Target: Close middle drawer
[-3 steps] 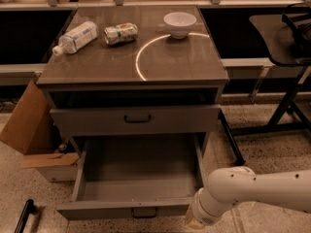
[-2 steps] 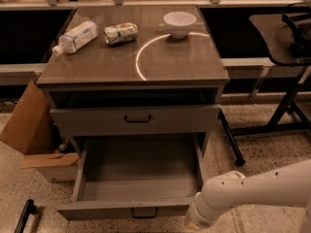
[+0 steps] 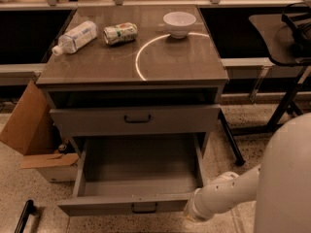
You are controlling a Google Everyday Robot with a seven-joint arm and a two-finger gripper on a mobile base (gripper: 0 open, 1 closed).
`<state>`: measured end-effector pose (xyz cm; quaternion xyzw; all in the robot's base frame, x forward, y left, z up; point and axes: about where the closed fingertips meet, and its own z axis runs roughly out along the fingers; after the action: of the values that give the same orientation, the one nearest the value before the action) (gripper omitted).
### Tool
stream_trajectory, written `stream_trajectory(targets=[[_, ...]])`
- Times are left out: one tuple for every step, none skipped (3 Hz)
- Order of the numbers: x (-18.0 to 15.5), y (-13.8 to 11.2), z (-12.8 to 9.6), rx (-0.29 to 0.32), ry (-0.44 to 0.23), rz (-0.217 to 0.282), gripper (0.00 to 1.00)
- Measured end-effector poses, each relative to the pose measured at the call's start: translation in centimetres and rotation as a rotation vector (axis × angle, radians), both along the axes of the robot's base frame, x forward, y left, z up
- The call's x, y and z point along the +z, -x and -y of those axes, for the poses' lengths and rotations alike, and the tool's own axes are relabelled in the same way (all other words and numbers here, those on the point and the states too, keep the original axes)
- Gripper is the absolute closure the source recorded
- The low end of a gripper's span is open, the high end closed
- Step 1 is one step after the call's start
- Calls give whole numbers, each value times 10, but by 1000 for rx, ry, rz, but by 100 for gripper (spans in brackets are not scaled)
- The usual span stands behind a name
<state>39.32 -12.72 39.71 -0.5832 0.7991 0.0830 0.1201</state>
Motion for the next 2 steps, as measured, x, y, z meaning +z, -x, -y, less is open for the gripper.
stream_trajectory(targets=[[-6,-13,-4,-20,-30,31,100],[-16,-31,-14,-42,-96,72,100]])
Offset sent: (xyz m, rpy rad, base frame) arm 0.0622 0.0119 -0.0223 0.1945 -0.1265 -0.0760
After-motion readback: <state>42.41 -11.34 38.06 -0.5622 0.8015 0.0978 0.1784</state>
